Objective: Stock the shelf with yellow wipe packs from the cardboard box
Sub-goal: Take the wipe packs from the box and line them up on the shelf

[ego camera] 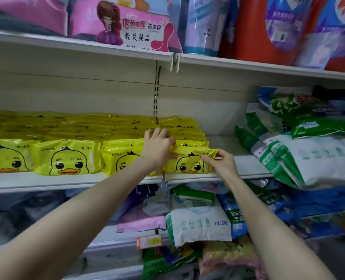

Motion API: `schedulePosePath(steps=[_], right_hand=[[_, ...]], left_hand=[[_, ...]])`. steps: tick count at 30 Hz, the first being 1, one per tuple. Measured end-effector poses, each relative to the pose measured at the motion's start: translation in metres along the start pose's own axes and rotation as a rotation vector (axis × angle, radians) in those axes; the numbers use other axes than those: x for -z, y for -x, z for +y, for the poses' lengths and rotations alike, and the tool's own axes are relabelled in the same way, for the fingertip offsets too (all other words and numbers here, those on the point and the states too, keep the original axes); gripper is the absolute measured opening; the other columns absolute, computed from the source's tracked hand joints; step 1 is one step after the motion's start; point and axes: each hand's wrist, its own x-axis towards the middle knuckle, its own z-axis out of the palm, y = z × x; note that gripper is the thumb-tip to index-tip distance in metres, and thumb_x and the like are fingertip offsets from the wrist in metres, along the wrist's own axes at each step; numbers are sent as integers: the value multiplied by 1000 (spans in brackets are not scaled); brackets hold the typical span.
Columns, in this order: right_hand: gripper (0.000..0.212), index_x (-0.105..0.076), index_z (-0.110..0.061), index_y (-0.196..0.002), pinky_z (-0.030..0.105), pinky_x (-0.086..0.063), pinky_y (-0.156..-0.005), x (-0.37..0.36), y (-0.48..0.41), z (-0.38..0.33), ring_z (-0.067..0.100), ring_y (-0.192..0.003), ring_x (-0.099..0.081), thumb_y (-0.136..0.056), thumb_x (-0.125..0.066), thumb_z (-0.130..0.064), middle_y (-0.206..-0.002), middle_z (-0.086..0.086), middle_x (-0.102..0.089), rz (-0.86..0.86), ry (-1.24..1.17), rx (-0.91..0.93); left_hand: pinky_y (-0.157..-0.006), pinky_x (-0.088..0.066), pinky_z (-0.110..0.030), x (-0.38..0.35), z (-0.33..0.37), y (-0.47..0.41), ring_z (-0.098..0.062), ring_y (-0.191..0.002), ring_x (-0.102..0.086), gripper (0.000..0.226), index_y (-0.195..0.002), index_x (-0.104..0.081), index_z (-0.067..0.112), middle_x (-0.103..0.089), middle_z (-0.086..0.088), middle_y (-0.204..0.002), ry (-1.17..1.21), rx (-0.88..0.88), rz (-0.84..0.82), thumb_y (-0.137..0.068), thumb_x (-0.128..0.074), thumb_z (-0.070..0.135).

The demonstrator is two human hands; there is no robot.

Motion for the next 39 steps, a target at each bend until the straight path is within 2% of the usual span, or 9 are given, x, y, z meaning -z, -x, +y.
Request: schedulePosePath(steps=[4, 10, 16, 20, 22, 25, 28, 31, 39], right_hand=[[38, -59, -24, -98, 46, -51, -91, 3, 0, 1, 25, -97, -64, -69, -83, -27, -100, -2, -65, 37, 15, -4], [110, -32, -20, -143, 45, -40, -106, 10, -7, 10, 25, -127, -45, -50, -88, -37, -144, 5, -42, -159, 47, -57], [126, -9, -22, -151, 40, -25, -115, 29, -30, 20, 22, -142, -24, -54, -88, -35, -156, 5, -21, -379, 150, 2], [122, -9, -14, -150, 29, -30, -108, 28, -41, 20, 17, -134, -35, -59, -89, -24, -148, -1, -35, -467, 141, 42], [124, -16, -14, -149, 31, -36, -107, 25, -45, 22, 15, -128, -44, -52, -92, -30, -140, -5, -46, -500, 102, 63], [97, -34, -17, -137, 36, -46, -100, 21, -51, 25, 15, -115, -57, -57, -90, -19, -126, -4, -59, -536, 49, 115], [88, -36, -15, -136, 32, -49, -95, 18, -54, 25, 15, -113, -58, -63, -85, -5, -122, -4, -60, -564, -16, 165], [95, -34, -17, -137, 36, -50, -96, 16, -58, 25, 15, -113, -59, -60, -88, -8, -125, -2, -59, -596, -20, 182], [96, -31, -22, -138, 28, -49, -94, 16, -65, 28, 8, -109, -58, -61, -87, -9, -121, -10, -58, -604, 13, 199]], left_hand=[[-110, -13, -43, 2, -1, 2, -22, -128, -34, 59, -130, -50, 25, -45, 0, -133, 5, -20, 0, -81, -62, 55], [-114, -5, -46, 4, 9, 1, -21, -133, -32, 83, -139, -38, 22, -40, 0, -140, -70, -30, -78, -73, -61, 67], [-112, 7, -56, 8, 23, -17, -22, -140, -27, 105, -144, -31, 18, -34, -3, -150, -145, 7, -258, -62, -59, 78], [-109, 14, -58, 4, 37, -21, -22, -142, -24, 112, -147, -26, 16, -29, -5, -153, -238, 13, -348, -61, -58, 80], [-109, 15, -58, 4, 40, -23, -22, -144, -20, 113, -148, -22, 16, -24, -5, -155, -268, 29, -364, -62, -58, 79], [-108, 16, -59, 5, 43, -25, -22, -145, -17, 116, -150, -17, 15, -19, -6, -157, -300, 55, -387, -62, -58, 79], [-108, 15, -60, 5, 44, -29, -23, -146, -12, 119, -151, -11, 14, -14, -7, -158, -336, 66, -416, -63, -59, 78], [-108, 17, -62, 6, 46, -34, -24, -146, -9, 124, -151, -6, 12, -10, -10, -158, -341, 85, -458, -61, -60, 78], [-107, 19, -62, 2, 46, -48, -26, -146, -5, 127, -151, -5, 12, -6, -12, -158, -362, 79, -523, -59, -62, 78]])
